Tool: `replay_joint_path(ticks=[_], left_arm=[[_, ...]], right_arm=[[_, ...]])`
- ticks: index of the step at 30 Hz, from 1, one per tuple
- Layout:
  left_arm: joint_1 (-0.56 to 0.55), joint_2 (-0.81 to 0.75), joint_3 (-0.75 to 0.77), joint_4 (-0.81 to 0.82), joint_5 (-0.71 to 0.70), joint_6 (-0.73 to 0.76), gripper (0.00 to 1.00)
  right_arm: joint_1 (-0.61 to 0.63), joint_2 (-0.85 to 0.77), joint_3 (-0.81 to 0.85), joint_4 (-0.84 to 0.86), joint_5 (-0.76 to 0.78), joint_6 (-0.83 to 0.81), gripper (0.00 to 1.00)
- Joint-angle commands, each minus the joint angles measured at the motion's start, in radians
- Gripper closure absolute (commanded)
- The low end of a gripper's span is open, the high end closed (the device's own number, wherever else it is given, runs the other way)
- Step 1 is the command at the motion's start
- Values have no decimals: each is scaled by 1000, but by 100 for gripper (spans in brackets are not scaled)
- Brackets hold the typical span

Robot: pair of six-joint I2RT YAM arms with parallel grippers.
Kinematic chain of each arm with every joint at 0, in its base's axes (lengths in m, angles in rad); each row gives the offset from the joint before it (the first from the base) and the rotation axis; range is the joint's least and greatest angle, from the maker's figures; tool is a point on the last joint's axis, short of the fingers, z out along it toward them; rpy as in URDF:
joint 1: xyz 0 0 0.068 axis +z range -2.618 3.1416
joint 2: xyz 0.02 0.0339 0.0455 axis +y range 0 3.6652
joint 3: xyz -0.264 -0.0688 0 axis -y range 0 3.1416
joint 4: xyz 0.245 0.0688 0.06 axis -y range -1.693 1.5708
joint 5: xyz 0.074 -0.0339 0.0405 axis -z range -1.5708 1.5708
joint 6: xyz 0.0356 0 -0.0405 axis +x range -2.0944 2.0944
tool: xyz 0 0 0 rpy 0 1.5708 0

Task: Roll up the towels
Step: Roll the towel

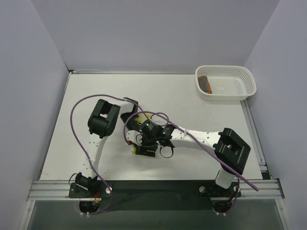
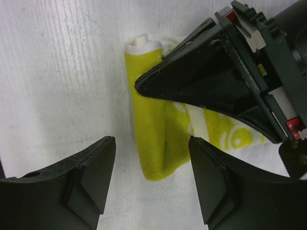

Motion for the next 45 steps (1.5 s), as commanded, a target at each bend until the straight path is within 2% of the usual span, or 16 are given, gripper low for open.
replay_joint_path(ticks=[1,8,10,11,12,17,18,21,24,28,32,36,38,42,45], left_arm=[[16,46,-2,170,-155,87,92],[35,37,-13,174,-139,90,93],[42,28,-19,179,-132,93,93],[44,23,-28,187,-132,95,93],[45,19,-34,188,-132,96,93],[68,-35,-88,226,-84,102,82],[76,-67,-117,237,-69,102,80],[122,-127,-172,282,-17,104,67],[162,-190,-203,296,31,106,61],[249,-280,-255,325,91,101,59],[395,-395,-304,366,138,72,57],[511,-585,-367,429,155,49,55],[522,-670,-427,478,128,72,55],[478,-943,-577,616,85,125,50],[340,-1099,-706,766,14,213,48]], right_arm=[[3,38,-18,58,9,-52,38],[-46,96,-58,47,-68,-24,47],[-66,109,-58,42,-109,0,53],[-86,115,-52,38,-123,9,57],[-98,123,-47,24,-160,17,66],[-173,193,36,-74,-299,92,99],[-181,204,42,-90,-342,98,100],[-204,225,80,-157,-443,120,100],[-222,256,102,-220,-519,135,100],[-238,296,126,-274,-588,134,100],[-278,353,155,-300,-687,143,100],[-319,411,177,-300,-767,164,100],[-342,431,182,-298,-805,175,100],[-364,474,188,-297,-858,178,100],[-377,500,197,-298,-878,189,100]])
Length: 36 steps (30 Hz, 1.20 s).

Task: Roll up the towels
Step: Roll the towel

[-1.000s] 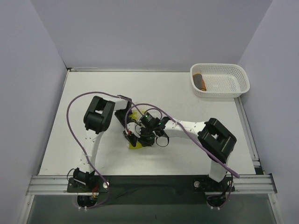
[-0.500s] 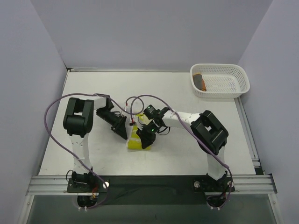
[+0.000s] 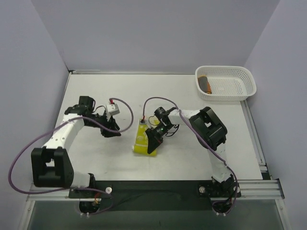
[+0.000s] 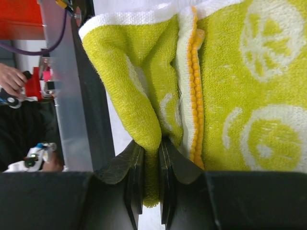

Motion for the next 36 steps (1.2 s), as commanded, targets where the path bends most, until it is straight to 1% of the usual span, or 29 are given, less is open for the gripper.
replay_joint_path(ticks=[1,3,4,6,8,10,11,13,15,17,19,21,28,31,34,35,36], left_arm=[[-183,-154,-138,228,-83,138,47],[-275,-236,-231,341,-162,155,46],[-365,-257,-259,372,-193,170,45],[-442,-300,-302,464,-280,178,45],[-536,-315,-351,507,-324,207,44],[-584,-314,-390,560,-374,230,44],[-626,-309,-405,579,-388,235,44],[-667,-295,-422,616,-432,264,43],[-706,-269,-437,645,-451,263,43],[-720,-257,-462,676,-488,270,43],[-733,-257,-486,747,-523,281,43],[-736,-254,-494,782,-531,279,42],[-743,-180,-505,850,-561,296,41],[-746,-134,-502,842,-554,316,44],[-756,-88,-462,755,-542,315,56],[-757,-65,-448,686,-536,312,67],[-757,-54,-436,660,-534,299,70]], right_arm=[[-9,65,0,-75,22,3,100],[-21,83,11,-78,9,18,100],[-25,91,12,-76,-4,24,100],[-36,102,20,-76,-15,32,100],[-42,111,23,-75,-21,30,100],[-48,117,25,-75,-24,33,100],[-51,125,28,-76,-32,38,100],[-55,131,34,-75,-37,49,100],[-58,131,35,-76,-32,47,100],[-58,129,34,-75,-27,46,100],[-58,132,34,-78,-29,49,100],[-58,137,37,-78,-32,50,100],[-58,143,43,-81,-30,50,100],[-59,149,46,-82,-30,58,100],[-70,152,54,-82,-27,73,98],[-74,149,60,-79,-18,78,98],[-79,145,64,-81,-11,92,95]])
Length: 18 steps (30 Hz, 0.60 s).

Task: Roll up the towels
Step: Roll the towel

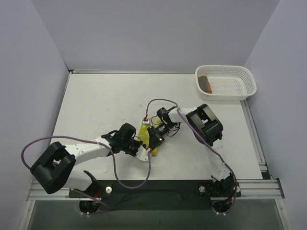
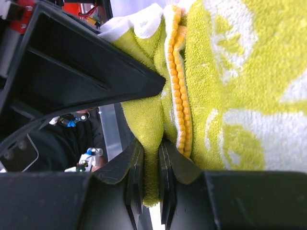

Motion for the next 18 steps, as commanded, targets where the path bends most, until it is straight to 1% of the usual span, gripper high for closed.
replay_joint_path(ticks=[1,2,3,5,6,9,11,12,14,15,16,18], left_arm=[[-8,49,60,-143,11,-7,74],[-8,75,93,-216,14,-10,77],[-8,90,114,-250,16,-29,82],[-6,143,177,-345,20,-59,86],[-3,161,198,-382,31,-79,89],[13,232,278,-491,79,-114,90],[26,285,323,-563,118,-125,91],[35,307,376,-592,129,-129,91],[64,386,432,-674,161,-138,91],[79,415,497,-701,190,-157,91],[110,445,530,-729,213,-163,91],[142,538,599,-815,263,-178,91]], right_arm=[[-32,28,18,-20,146,3,94],[-39,13,24,-20,172,17,93],[-49,4,47,-20,197,32,90],[-88,-28,73,-26,228,78,84],[-101,-47,93,-26,247,89,72],[-158,-124,126,-31,302,121,58],[-196,-195,137,-31,327,123,53],[-210,-222,133,-31,344,118,50],[-235,-303,106,-31,373,106,50],[-262,-329,94,-31,376,104,50],[-273,-384,81,-34,392,100,50],[-305,-444,29,-34,401,82,50]])
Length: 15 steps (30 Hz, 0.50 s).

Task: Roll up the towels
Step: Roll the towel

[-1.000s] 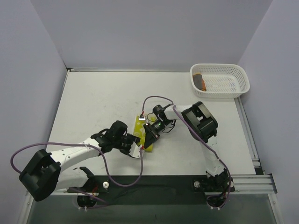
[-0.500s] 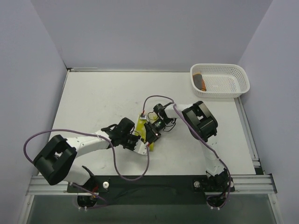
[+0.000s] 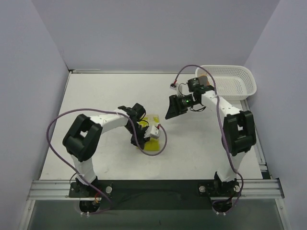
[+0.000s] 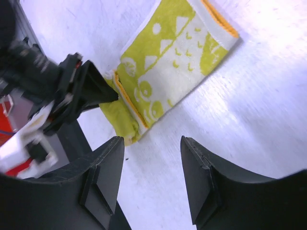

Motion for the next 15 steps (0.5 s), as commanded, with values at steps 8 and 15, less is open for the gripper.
replay_joint_path(ticks=[8,15], left_arm=[[166,462,388,-491,175,-49,85],[229,653,583,-638,209,-55,83]], right_arm=[[-39,-503,-245,-51,126,-74,56],[129,-716,-396,-89,289,-164,58]])
